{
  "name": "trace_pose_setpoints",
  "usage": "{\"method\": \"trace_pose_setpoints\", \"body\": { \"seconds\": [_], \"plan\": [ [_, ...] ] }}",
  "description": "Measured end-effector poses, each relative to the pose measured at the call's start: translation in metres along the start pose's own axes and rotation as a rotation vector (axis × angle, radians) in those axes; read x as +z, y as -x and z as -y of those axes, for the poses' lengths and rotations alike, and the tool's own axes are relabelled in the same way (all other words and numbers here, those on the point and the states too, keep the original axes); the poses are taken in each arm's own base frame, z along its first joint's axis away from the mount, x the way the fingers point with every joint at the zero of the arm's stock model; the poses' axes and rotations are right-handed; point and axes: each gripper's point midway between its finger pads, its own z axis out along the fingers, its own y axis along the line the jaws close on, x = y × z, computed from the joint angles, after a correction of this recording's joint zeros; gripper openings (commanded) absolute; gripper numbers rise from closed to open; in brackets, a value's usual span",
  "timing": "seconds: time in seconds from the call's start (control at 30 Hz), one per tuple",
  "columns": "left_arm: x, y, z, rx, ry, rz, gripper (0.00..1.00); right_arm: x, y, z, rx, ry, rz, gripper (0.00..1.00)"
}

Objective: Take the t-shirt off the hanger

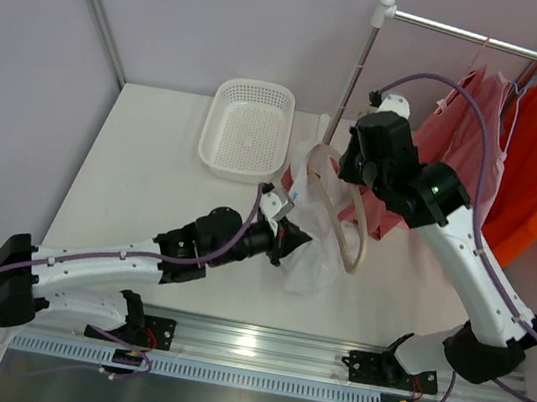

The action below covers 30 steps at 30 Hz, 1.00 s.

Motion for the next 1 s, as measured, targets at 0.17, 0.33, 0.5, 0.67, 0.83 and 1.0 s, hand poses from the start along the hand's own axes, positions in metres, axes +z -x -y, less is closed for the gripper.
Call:
{"method": "trace_pose_setpoints", "body": {
  "seconds": [0.17,0.33,0.5,0.67,0.83,1.0],
  "plan": [
    [-0.001,0.049,-0.030,-0.058,0.110,0.091,0.01,-0.049,-0.029,0.012,-0.015,0.048,-0.060,0.00],
    [-0.007,0.061,-0.057,-0.130,0.230,0.072,0.01,-0.084,-0.014,0.031,0.014,0.038,0.005,0.00],
    [-0.018,0.078,-0.065,-0.172,0.287,0.051,0.01,-0.096,0.023,0.046,0.052,-0.030,0.151,0.00],
    [-0.034,0.148,-0.086,-0.222,0.281,0.109,0.01,-0.079,0.065,0.035,0.078,-0.083,0.239,0.00],
    [-0.039,0.275,-0.104,-0.184,0.243,0.295,0.01,-0.034,0.081,0.024,0.054,-0.135,0.247,0.00],
    [-0.036,0.357,-0.117,-0.115,0.181,0.424,0.01,-0.005,0.103,0.038,0.045,-0.207,0.284,0.00]
  ]
}}
